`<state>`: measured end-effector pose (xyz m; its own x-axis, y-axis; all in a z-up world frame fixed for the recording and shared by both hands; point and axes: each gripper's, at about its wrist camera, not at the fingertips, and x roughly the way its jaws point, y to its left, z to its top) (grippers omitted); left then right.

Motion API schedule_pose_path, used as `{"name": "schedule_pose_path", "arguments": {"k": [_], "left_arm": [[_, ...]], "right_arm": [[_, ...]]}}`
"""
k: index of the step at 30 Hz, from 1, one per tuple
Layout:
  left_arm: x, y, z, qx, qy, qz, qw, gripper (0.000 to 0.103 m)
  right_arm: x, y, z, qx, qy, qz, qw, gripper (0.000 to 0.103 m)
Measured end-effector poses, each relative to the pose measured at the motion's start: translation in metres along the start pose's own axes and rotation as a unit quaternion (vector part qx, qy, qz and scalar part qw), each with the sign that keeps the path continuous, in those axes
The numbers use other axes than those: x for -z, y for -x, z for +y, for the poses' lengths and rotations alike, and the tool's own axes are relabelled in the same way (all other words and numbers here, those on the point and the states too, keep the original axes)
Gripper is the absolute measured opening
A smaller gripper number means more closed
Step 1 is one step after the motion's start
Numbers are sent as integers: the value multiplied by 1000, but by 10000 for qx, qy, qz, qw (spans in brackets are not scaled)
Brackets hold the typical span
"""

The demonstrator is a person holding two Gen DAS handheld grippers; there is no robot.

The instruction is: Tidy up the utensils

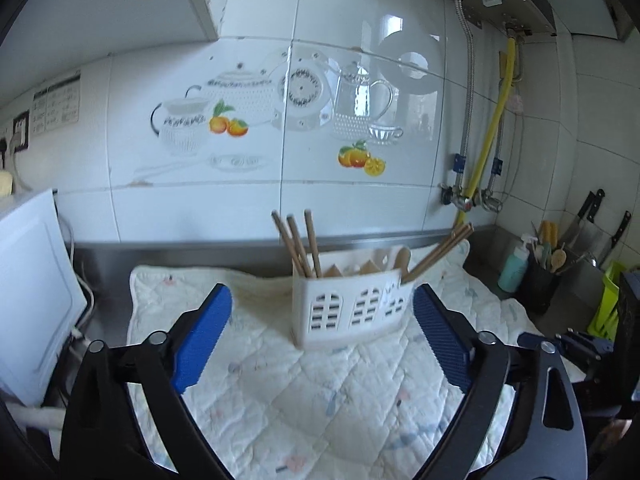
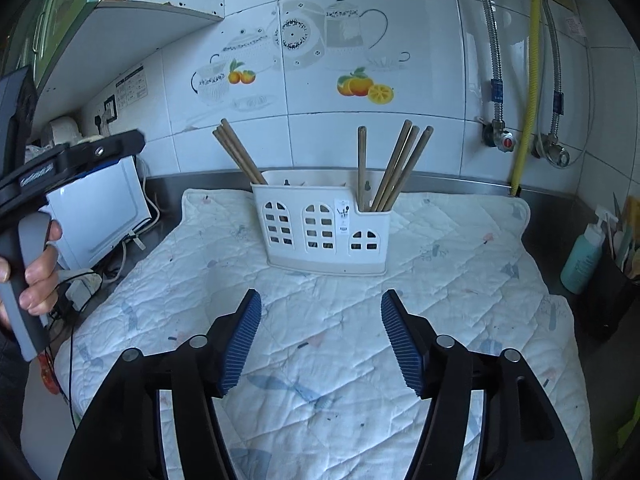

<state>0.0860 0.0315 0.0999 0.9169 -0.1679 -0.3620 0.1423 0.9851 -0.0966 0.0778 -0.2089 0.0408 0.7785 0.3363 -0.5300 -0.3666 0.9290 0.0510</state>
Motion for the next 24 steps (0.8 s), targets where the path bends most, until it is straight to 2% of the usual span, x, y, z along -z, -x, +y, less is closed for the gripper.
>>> {"name": "schedule_pose_path", "arguments": {"k": [1, 5, 11, 24], "left_arm": [[6, 3, 2, -15, 39, 15, 10000, 96], [30, 15, 7, -122, 108, 122, 9998, 97], [51, 28, 5, -319, 13, 212, 9993, 98], [75, 36, -6, -479, -122, 371, 9981, 98]], "right_arm": [[2, 2, 1, 32, -4, -7, 10000, 68], [9, 6, 4, 44, -86, -2, 10000, 74], [17, 12, 7, 134, -126, -9, 9998, 80], [25, 17, 8, 255, -171, -15, 9995, 85]]}}
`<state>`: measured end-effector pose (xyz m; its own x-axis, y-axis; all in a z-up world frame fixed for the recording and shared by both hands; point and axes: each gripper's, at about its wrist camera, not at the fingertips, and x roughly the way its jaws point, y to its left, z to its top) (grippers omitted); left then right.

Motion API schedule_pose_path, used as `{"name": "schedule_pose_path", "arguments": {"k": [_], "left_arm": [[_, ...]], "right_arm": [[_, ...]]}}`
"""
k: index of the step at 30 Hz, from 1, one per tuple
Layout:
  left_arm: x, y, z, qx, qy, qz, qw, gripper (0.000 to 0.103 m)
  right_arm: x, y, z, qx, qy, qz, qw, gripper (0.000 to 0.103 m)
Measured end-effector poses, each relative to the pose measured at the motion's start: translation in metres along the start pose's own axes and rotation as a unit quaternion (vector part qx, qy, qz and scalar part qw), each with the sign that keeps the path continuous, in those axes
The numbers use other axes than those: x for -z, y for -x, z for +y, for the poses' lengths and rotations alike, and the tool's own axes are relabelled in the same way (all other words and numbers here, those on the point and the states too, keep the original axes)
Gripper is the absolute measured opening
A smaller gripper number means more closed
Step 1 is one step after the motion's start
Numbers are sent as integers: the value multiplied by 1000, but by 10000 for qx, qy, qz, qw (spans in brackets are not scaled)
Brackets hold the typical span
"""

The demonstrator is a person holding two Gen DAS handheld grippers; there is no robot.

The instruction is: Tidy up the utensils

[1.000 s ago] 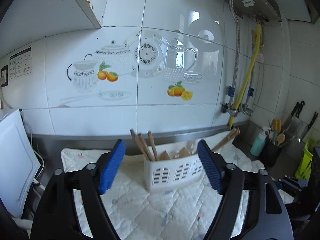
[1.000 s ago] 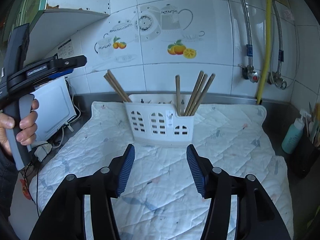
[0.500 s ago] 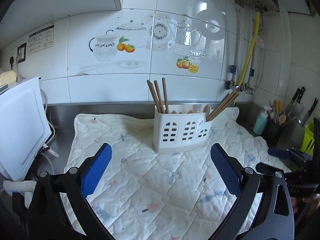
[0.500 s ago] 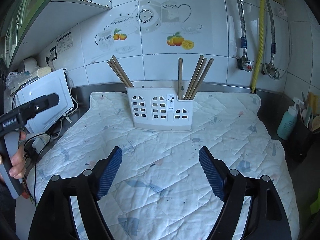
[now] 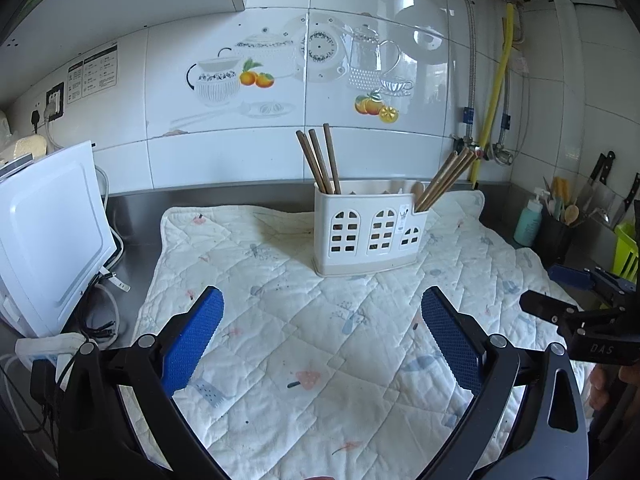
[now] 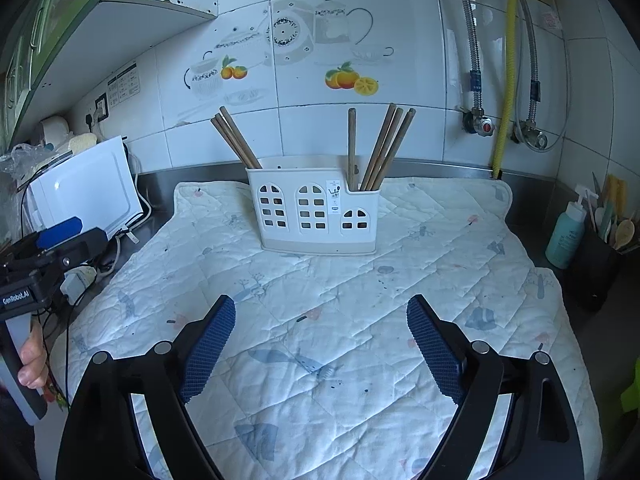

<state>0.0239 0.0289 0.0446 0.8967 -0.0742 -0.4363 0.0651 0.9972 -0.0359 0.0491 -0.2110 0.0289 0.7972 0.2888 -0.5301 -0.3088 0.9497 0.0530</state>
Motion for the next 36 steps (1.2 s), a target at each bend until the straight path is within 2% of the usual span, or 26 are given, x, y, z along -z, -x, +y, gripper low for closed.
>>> {"name": "schedule_pose_path", "arguments": {"k": [18, 36], "left_arm": [[19, -16, -4, -68, -111, 353, 9993, 98], [24, -21, -5, -150, -151, 468, 9987, 98]], "right_arm": [[0, 0, 3, 8, 35, -29, 10000, 88], [1, -4, 6, -48, 29, 12, 10000, 88]]}}
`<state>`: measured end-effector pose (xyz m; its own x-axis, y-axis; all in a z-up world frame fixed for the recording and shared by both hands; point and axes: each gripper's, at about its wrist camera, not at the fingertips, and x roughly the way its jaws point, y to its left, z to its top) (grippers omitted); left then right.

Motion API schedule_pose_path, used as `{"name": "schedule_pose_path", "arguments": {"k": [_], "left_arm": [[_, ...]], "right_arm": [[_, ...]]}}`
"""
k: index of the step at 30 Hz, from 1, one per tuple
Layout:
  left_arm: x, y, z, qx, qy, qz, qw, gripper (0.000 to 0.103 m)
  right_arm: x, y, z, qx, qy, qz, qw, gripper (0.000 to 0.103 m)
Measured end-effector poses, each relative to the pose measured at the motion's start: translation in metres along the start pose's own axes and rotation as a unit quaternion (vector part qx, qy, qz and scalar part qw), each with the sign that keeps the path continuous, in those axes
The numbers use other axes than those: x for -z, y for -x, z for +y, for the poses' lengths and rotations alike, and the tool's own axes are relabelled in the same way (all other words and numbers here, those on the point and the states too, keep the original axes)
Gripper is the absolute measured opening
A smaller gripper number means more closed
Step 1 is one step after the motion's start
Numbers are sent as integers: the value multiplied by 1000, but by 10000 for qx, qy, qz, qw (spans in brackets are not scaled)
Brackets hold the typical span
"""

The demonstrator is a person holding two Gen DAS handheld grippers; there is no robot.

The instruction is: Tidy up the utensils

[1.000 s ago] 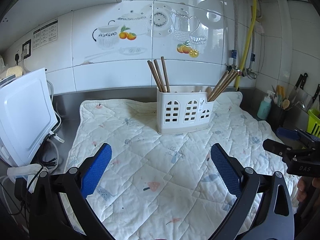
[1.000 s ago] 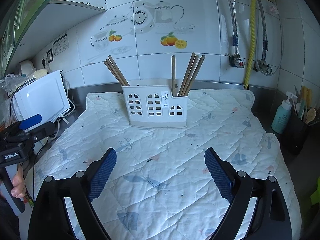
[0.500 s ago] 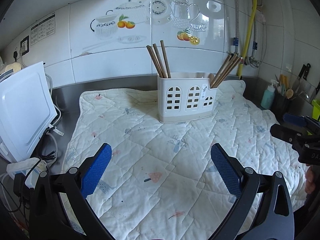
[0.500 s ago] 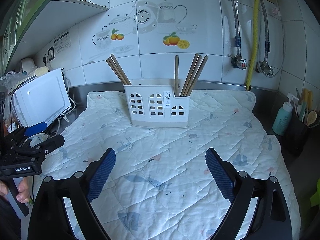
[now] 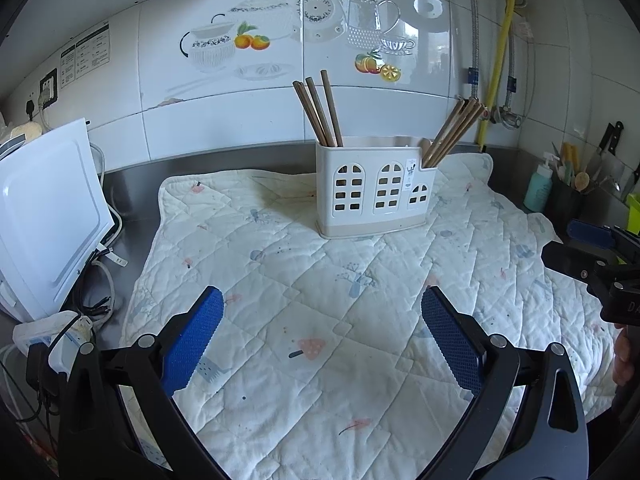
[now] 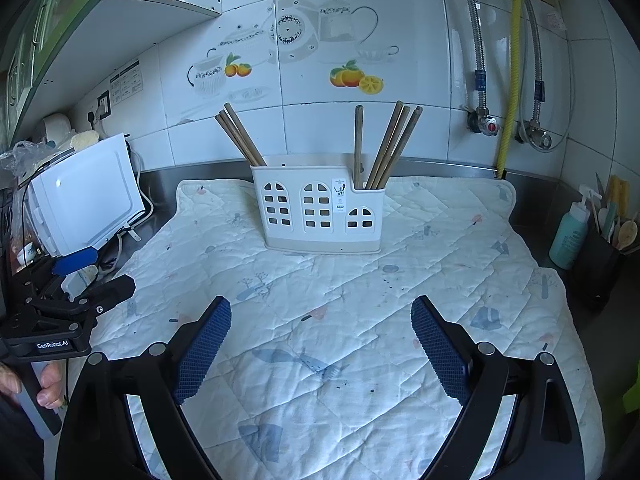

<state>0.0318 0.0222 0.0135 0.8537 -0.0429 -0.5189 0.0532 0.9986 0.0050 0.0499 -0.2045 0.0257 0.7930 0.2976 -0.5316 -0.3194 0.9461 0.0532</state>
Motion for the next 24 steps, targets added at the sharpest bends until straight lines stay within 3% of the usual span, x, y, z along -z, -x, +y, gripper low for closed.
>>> {"name": "schedule_pose_path", "arguments": {"k": [24], "left_arm": [[2, -3, 2, -17, 31, 57, 10000, 98]], "right_arm": [[0, -4, 3, -51, 15, 54, 10000, 88]]}}
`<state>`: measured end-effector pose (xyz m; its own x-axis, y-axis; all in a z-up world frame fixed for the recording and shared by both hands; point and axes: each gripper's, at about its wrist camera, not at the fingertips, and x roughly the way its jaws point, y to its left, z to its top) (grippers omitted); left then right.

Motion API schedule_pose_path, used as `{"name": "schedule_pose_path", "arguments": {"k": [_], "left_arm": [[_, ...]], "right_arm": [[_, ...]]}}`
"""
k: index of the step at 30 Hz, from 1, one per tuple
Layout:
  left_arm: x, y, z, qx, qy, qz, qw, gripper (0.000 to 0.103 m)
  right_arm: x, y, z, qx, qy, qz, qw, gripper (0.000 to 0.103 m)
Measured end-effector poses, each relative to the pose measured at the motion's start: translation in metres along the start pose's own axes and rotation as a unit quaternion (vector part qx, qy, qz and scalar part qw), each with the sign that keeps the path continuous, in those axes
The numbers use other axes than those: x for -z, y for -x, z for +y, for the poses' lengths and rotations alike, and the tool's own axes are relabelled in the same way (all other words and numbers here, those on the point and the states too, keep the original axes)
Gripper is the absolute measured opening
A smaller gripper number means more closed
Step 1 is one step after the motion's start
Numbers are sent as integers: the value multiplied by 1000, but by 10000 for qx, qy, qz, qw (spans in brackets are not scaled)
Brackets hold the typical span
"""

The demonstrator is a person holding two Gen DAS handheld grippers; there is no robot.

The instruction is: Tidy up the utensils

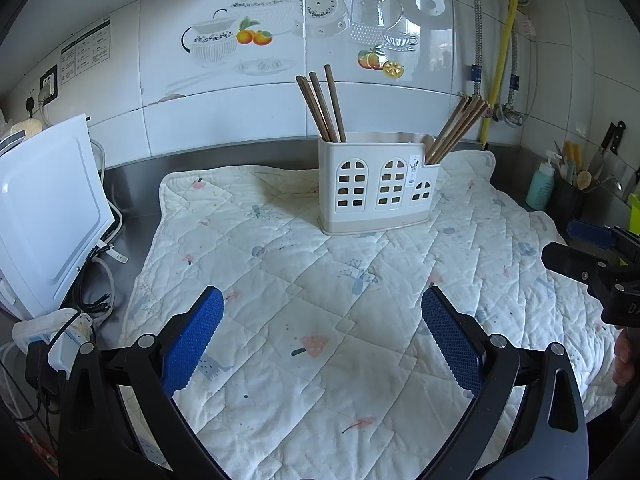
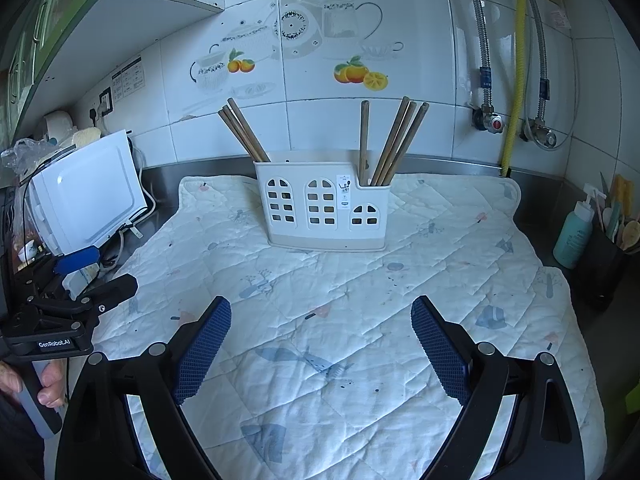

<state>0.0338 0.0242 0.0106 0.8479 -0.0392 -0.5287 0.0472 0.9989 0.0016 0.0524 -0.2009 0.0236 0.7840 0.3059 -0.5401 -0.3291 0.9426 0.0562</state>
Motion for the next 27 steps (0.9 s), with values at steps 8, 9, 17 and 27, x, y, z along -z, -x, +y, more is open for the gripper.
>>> {"name": "schedule_pose_path", "arguments": {"k": [8, 9, 17, 27], "left_arm": [[1, -1, 0, 1, 4, 19, 10000, 98], [1, -1, 0, -1, 7, 19, 10000, 98], [1, 0, 1, -12, 38, 13, 10000, 98], [1, 0, 2, -13, 40, 9, 10000, 98]], "right_arm": [[0, 0, 0, 8, 5, -2, 10000, 88], [0, 0, 0, 0, 2, -3, 10000, 88], [0, 0, 0, -3, 9, 7, 10000, 88], [0, -1, 2, -26, -12, 4, 10000, 88]]}}
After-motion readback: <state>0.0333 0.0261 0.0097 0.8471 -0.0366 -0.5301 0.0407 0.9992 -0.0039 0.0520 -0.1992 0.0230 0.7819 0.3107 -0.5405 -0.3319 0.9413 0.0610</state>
